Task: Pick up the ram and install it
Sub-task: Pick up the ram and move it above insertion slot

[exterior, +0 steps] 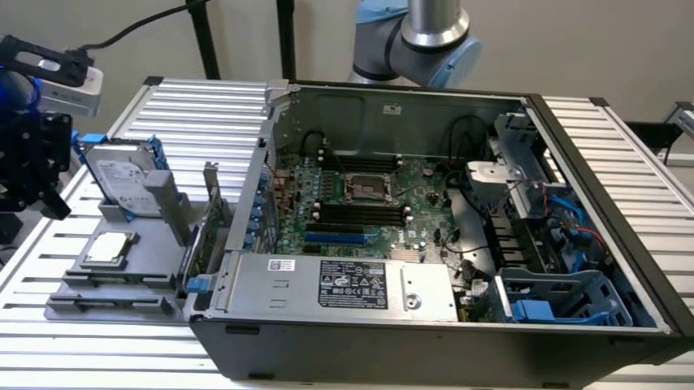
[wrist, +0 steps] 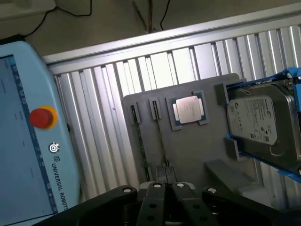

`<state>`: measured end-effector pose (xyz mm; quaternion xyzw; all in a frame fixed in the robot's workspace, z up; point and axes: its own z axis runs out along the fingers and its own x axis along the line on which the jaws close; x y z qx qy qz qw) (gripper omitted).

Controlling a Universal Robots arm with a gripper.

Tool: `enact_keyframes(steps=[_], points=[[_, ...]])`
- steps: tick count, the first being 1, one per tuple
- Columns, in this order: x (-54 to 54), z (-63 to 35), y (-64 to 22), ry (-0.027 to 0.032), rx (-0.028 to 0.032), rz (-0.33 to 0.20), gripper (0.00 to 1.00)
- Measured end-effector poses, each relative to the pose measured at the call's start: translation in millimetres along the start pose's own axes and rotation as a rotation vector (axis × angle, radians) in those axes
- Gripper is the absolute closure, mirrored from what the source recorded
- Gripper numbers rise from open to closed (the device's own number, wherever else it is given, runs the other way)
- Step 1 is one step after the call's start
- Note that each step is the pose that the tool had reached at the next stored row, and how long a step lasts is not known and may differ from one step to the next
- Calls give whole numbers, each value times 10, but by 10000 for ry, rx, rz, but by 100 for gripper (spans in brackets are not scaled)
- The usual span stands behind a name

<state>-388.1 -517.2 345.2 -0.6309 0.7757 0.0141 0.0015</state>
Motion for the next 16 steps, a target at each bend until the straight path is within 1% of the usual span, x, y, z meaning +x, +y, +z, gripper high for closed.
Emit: enact_keyframes(steps=[10,12,16], points=[[1,38,-1,34,-35,-1740,89],[11,45,-4,36,-38,-1907,89],[66,52,-15,40,-42,-2060,89]])
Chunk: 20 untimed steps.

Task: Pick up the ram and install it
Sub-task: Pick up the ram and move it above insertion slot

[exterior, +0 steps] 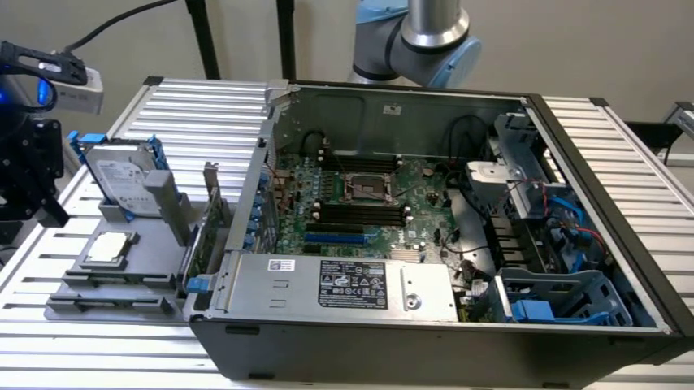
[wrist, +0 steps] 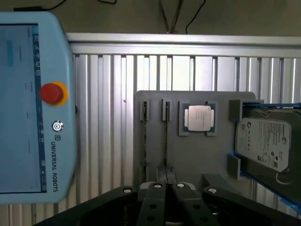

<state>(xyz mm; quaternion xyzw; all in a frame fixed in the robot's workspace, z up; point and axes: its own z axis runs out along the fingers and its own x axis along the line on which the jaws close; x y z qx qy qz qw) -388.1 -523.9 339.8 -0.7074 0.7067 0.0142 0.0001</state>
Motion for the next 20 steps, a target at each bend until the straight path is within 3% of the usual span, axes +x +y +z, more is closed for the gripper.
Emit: enact_keyframes(steps=[7,9,10,12,13,20], points=[[82,16,0,5,-2,-97,88],[83,19,0,13,3,-97,82],[84,21,0,18,8,-98,70],[84,37,0,22,27,-99,70],[85,49,0,27,29,-100,64],[87,173,0,55,28,-136,64]])
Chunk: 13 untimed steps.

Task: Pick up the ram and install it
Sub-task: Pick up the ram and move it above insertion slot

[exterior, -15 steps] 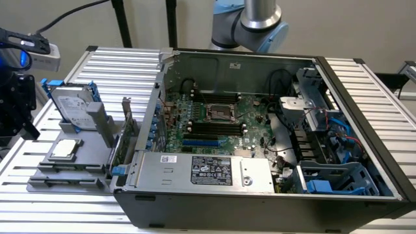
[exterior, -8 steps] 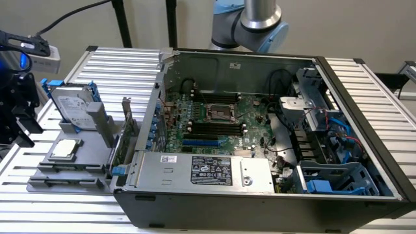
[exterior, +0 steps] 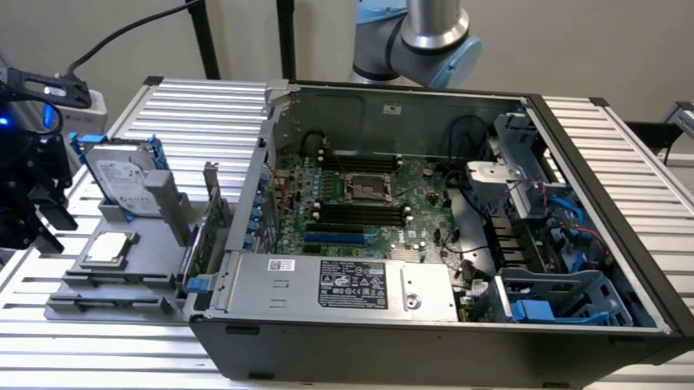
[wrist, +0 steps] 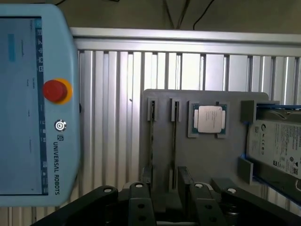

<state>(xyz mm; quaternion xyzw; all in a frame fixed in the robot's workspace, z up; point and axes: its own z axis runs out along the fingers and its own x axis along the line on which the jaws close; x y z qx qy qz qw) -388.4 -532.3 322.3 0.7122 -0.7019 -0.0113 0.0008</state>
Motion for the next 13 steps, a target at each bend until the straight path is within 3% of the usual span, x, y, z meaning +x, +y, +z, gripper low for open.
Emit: enact_keyframes(steps=[13], points=[[3,236,-4,9,-4,-272,64]])
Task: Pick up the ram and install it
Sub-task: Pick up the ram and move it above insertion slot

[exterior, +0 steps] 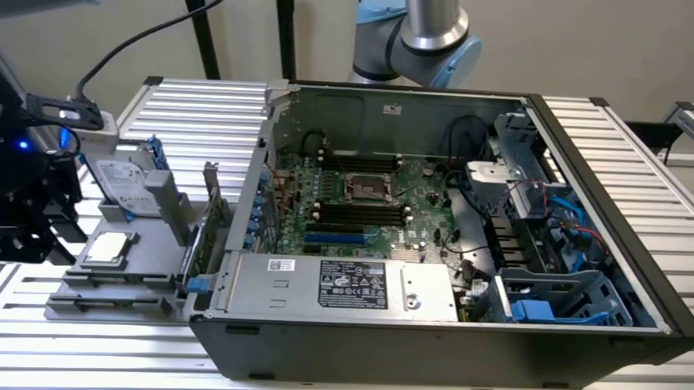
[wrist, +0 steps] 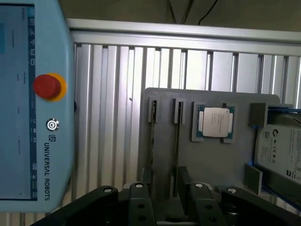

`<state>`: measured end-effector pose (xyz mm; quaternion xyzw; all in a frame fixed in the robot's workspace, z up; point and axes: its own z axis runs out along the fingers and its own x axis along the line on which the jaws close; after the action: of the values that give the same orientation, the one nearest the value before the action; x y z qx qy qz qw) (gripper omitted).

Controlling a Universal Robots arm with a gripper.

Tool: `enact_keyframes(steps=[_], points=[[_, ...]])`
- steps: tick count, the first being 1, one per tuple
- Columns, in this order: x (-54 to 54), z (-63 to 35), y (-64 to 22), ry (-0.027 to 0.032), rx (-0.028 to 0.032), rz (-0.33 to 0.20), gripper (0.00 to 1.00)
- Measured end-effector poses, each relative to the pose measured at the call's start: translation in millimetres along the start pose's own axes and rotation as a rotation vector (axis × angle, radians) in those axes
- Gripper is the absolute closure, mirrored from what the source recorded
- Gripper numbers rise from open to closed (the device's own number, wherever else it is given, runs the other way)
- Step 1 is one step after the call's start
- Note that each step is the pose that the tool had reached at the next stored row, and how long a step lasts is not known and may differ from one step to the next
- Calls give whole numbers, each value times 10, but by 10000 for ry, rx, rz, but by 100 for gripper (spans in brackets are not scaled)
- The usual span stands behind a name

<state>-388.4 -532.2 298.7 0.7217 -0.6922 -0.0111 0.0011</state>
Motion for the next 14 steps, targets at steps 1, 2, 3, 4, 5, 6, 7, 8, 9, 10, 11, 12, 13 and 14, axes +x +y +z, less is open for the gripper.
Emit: enact_keyframes(steps=[1,2,3,4,5,6,7,8,9,10,11,12,13,14], points=[[0,18,0,1,0,-18,64],[1,36,-1,2,0,-32,64],[1,53,-1,3,-1,-41,64],[1,72,-1,3,-1,-47,64],[2,91,-2,3,-1,-50,64],[2,109,-2,2,0,-52,64],[2,127,-3,2,-1,-53,64],[3,144,-3,3,-2,-53,64],[3,162,-3,3,-1,-54,64],[3,182,-3,3,1,-54,64],[4,201,-4,3,4,-54,64],[4,219,-4,4,9,-54,64],[5,236,-5,3,15,-55,64],[5,255,-5,4,21,-54,64]])
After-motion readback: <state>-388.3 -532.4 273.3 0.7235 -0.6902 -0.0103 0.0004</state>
